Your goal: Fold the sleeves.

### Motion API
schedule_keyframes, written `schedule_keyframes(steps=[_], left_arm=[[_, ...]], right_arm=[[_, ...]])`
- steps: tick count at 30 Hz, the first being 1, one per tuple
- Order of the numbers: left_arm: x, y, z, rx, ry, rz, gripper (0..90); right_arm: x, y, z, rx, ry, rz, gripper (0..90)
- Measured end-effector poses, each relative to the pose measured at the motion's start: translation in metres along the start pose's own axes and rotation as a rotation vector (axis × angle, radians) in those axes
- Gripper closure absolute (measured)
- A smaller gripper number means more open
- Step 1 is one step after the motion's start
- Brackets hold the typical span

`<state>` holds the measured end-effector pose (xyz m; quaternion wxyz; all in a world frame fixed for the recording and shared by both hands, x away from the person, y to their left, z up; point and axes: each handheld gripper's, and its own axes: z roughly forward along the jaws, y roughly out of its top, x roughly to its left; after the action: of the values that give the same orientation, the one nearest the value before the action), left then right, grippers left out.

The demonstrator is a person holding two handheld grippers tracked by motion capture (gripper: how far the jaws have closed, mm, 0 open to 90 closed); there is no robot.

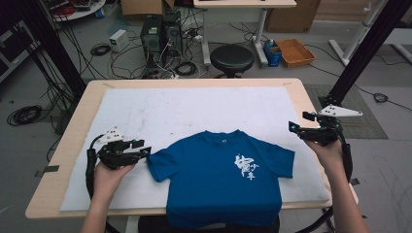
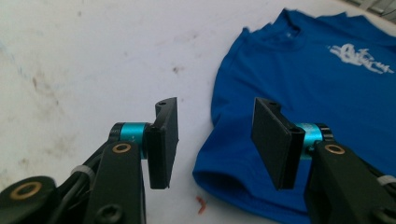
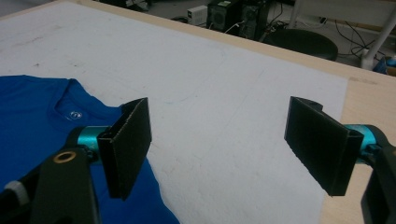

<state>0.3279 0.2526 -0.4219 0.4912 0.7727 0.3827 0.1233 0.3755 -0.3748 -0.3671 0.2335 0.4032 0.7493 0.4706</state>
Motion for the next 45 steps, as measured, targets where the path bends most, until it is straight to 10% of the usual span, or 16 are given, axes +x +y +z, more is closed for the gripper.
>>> schedule_keyframes(steps=[18,27,35,45], left_arm=[[0.007,-0.016,0.018,0.149,-0.004,-0.164,67.3],[0.003,-0.006,0.011,0.066,-0.066,-0.213,88.2],[-0.035,0.037,0.025,-0.003,-0.175,-0.203,88.2],[-0.08,0.065,0.083,0.024,-0.205,-0.157,88.3]], right_arm=[[0.0,-0.001,0.001,0.005,-0.001,0.0,23.0],[0.0,-0.001,0.001,0.003,-0.004,0.004,23.0],[0.0,0.0,-0.001,-0.002,-0.006,0.003,23.0],[-0.002,-0.001,-0.002,-0.003,-0.01,0.005,23.0]])
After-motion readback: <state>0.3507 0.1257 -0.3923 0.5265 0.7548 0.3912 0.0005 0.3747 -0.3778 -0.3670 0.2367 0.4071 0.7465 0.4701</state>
